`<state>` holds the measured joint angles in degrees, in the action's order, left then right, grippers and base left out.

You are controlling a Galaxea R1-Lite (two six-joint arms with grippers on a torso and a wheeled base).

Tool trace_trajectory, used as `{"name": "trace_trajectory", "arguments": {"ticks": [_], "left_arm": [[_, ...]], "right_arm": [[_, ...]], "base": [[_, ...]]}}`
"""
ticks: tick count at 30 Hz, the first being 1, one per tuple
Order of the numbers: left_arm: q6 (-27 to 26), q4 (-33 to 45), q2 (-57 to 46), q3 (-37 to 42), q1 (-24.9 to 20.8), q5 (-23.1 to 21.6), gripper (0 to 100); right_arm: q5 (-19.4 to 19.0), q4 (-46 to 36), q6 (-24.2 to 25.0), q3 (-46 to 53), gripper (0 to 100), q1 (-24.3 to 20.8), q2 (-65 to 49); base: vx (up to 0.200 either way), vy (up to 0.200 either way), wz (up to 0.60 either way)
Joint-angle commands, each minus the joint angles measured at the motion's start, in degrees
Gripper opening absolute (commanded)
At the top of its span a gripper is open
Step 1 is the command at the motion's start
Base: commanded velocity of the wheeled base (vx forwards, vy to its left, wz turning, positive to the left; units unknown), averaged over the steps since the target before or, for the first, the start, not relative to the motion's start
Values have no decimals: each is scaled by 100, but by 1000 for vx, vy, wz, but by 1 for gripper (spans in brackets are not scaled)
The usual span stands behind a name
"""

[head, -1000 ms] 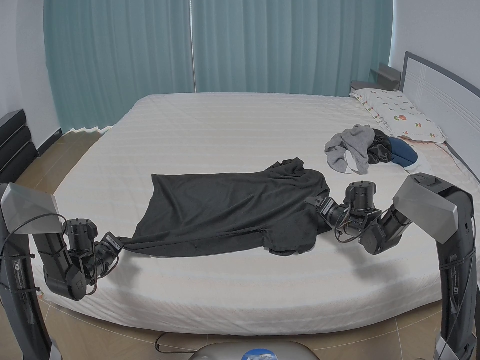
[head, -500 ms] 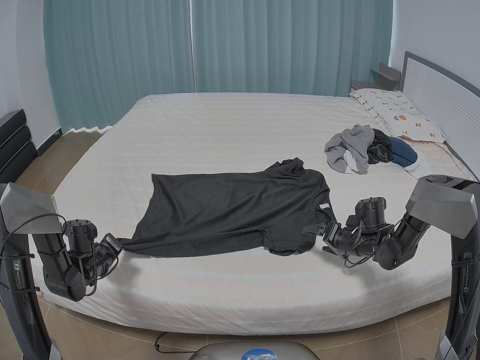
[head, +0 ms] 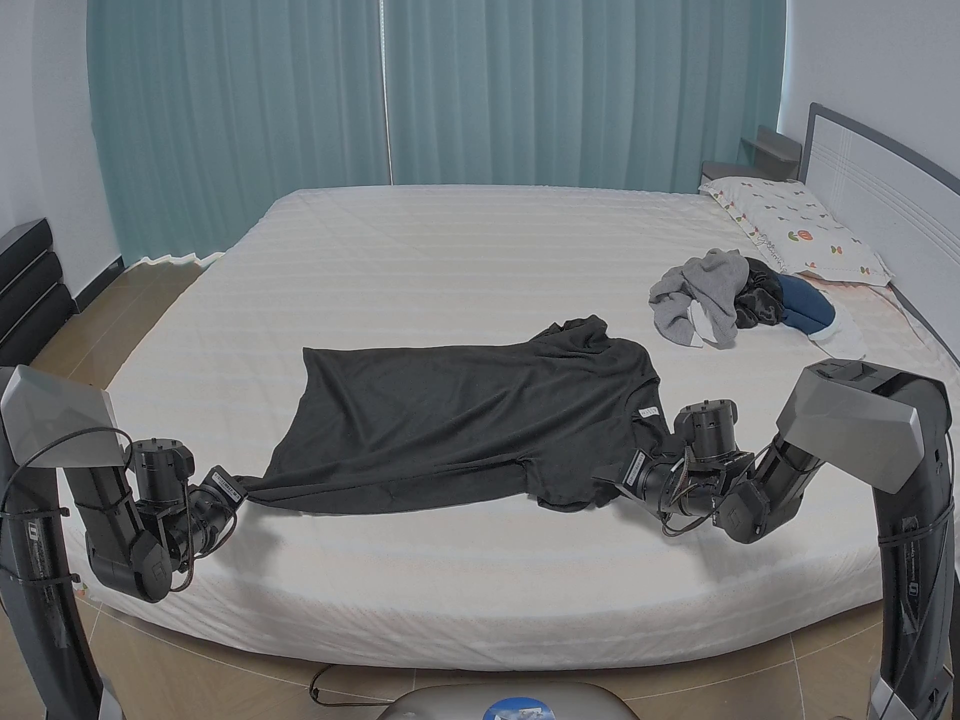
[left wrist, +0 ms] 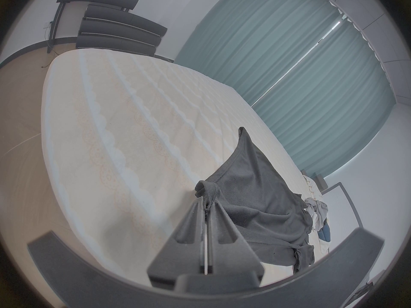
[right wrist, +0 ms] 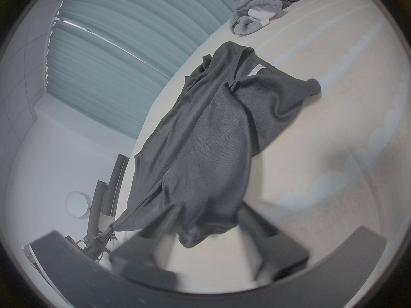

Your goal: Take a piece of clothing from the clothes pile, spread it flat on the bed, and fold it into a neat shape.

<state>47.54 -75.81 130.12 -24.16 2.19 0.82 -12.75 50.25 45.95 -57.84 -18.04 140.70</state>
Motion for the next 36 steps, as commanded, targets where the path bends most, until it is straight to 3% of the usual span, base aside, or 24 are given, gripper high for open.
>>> {"name": "trace_trajectory", "arguments": {"ticks": [1, 8, 13, 25, 31, 36], "left_arm": [[-17, 32, -13, 34, 0, -3, 0], [-166, 67, -40, 105, 0, -11, 0], [-1010, 58, -251, 553, 44, -20, 0], [-1687, 568, -549, 904, 35, -11, 0], [-2003, 1051, -628, 1063, -8, -20, 0], [-2188, 1288, -637, 1142, -8, -20, 0]], "right_arm": [[53, -6, -7, -16, 0, 46, 10], [-52, -6, -42, 766, 0, 257, -649], [-175, 46, -112, 1610, 0, 459, -1300], [-316, 73, -833, 3227, 0, 609, -2021], [-333, 81, -1615, 4044, 0, 556, -2003], [-289, 81, -1721, 4176, 0, 512, -1985]], "base": [[0, 0, 0], [0, 0, 0], [0, 0, 0], [0, 0, 0], [0, 0, 0], [0, 0, 0]]}}
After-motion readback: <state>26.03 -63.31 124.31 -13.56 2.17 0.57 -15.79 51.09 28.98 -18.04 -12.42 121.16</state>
